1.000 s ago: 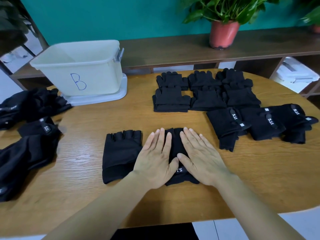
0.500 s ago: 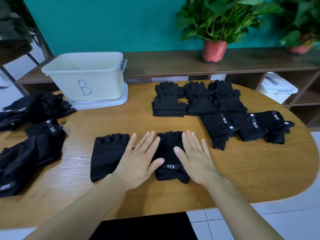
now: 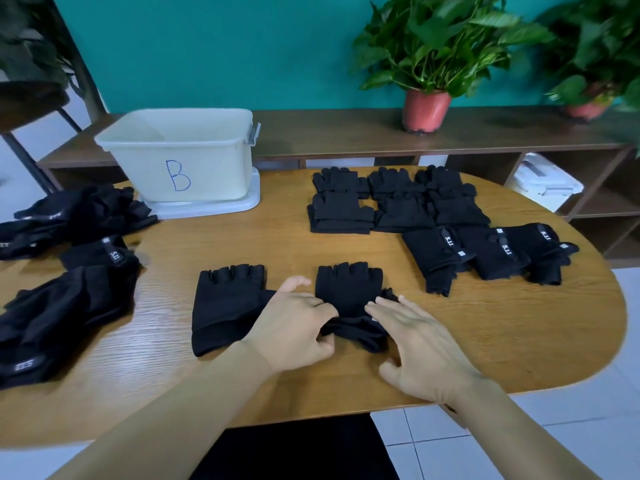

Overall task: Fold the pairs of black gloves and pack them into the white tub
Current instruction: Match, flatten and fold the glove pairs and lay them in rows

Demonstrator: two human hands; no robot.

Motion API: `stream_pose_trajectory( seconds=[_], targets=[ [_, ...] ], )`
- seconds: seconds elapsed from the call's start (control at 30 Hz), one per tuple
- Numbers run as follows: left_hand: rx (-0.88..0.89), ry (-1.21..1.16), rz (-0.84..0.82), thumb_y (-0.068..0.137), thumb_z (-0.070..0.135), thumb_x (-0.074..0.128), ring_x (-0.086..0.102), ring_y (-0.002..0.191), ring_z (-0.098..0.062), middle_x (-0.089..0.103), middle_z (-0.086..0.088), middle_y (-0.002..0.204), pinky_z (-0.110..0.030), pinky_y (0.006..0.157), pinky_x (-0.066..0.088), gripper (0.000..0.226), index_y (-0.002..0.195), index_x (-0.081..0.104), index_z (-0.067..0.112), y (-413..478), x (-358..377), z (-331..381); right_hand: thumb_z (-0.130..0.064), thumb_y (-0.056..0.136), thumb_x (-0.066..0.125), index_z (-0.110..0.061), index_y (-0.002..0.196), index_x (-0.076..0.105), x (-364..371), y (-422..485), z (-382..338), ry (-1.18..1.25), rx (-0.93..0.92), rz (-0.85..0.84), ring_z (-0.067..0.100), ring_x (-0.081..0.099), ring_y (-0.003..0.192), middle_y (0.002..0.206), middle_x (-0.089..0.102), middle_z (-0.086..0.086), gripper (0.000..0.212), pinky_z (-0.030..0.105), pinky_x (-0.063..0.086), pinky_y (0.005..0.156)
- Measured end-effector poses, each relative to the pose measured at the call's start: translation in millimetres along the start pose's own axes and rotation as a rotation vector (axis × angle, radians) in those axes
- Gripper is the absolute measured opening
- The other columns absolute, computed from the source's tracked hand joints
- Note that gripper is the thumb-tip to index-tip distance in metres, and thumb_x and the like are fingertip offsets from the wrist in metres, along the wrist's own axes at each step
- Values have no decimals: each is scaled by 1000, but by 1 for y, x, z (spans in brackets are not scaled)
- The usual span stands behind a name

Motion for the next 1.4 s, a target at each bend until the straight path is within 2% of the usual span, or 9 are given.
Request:
stream_pose_trajectory(
  seconds=[0.13,0.23,0.4,0.53,0.7,0.8,0.9,1.2,1.4],
  targets=[
    [-146,-168,42,77,41,50,61,90,0,67,16,81,-35,118,18,29,88,69,23,-4,-4,-5,-19,85,66,-23,144,44,-5,0,13,191,111,157,12,44,135,141,52,-8,63,13,21,112],
    [-221,-264,-169,80,56,49,43,129,8,57,20,129,-33,123,-3,51,121,58,26,-12,14,-11,-21,89,68,-30,125,59,-5,0,30,331,238,236,10,59,105,111,65,-13,38,22,45,85],
    [-369,-359,-181,94,40,61,56,83,3,58,21,84,-38,120,20,26,117,54,29,-4,18,-33,-33,94,62,-29,102,64,-8,11,50,454,376,319,20,62,84,79,69,-5,9,31,49,74],
    [-631,-511,-123,89,54,54,67,93,-14,72,8,94,-44,95,50,36,103,65,23,9,24,-60,-38,96,57,-22,88,58,-17,27,60,465,463,358,19,63,70,72,66,1,18,40,53,66],
    [-785,-460,-64,98,33,59,52,60,-21,52,4,60,-36,64,48,36,68,49,17,15,28,-79,-43,98,52,-22,87,55,-16,51,73,379,578,300,14,60,70,74,61,-9,25,33,51,65],
    [-822,-423,-46,97,35,60,62,73,-15,66,6,77,-39,77,55,17,95,65,19,18,30,-80,-44,99,52,-22,99,62,-13,60,80,375,644,286,15,64,84,86,64,-11,24,31,51,70],
    [-881,-407,13,97,36,62,67,87,-19,67,5,84,-42,94,51,42,134,53,18,17,28,-81,-45,98,53,-23,100,65,-9,66,86,359,697,304,15,64,79,87,70,-7,25,32,53,69],
    [-764,-182,60,101,33,52,58,83,-10,59,9,80,-30,114,23,15,114,51,25,25,19,-68,-26,81,79,-13,72,59,-25,65,67,-35,516,603,16,39,42,60,56,0,26,25,33,51],
    [-693,-125,141,101,27,52,52,111,-17,54,1,116,-37,111,24,24,121,63,22,19,2,-58,-30,93,44,-11,98,71,-51,39,53,-88,352,769,25,65,83,92,70,4,34,39,49,73]
  ],
)
Point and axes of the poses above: each hand's wrist, its own y-axis towards the middle knuckle, its own x-axis out of the palm, z = x × y, the point moved 10 cm from there along y, towards the middle knuckle
